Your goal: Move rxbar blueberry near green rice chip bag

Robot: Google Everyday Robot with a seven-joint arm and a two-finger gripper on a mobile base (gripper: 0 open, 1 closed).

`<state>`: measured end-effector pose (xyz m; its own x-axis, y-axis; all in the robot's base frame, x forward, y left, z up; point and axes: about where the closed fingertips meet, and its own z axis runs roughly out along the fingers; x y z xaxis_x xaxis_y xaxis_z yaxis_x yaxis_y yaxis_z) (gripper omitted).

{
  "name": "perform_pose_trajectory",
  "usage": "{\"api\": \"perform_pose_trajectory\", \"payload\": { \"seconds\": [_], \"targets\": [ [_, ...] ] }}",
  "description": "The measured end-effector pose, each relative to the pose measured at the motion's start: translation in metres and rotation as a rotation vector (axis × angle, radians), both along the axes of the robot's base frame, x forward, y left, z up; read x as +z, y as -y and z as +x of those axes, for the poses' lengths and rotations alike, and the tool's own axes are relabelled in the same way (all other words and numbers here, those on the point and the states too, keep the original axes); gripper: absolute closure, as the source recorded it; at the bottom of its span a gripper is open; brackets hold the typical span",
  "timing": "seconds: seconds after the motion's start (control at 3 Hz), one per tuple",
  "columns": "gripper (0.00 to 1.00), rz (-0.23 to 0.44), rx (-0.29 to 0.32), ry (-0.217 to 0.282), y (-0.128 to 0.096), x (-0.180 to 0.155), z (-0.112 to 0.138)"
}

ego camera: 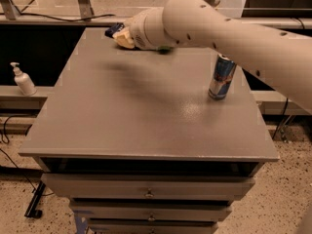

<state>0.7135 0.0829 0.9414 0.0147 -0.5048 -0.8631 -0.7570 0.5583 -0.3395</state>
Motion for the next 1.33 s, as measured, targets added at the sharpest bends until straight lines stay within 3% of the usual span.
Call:
{"api": "perform_pose_trajectory", "payload": {
  "seconds": [0.33,0.67,1.33],
  "targets": [
    [1.00,-0.056,-0.021,-0.014,0.017,-0.012,0.049],
    [0.82,-0.099,-0.039,-0.050,0.042,-0.030,0.070],
    [0.36,-0.145,-0.073,-0.079,0.076,-0.046,0.072]
  ]
}}
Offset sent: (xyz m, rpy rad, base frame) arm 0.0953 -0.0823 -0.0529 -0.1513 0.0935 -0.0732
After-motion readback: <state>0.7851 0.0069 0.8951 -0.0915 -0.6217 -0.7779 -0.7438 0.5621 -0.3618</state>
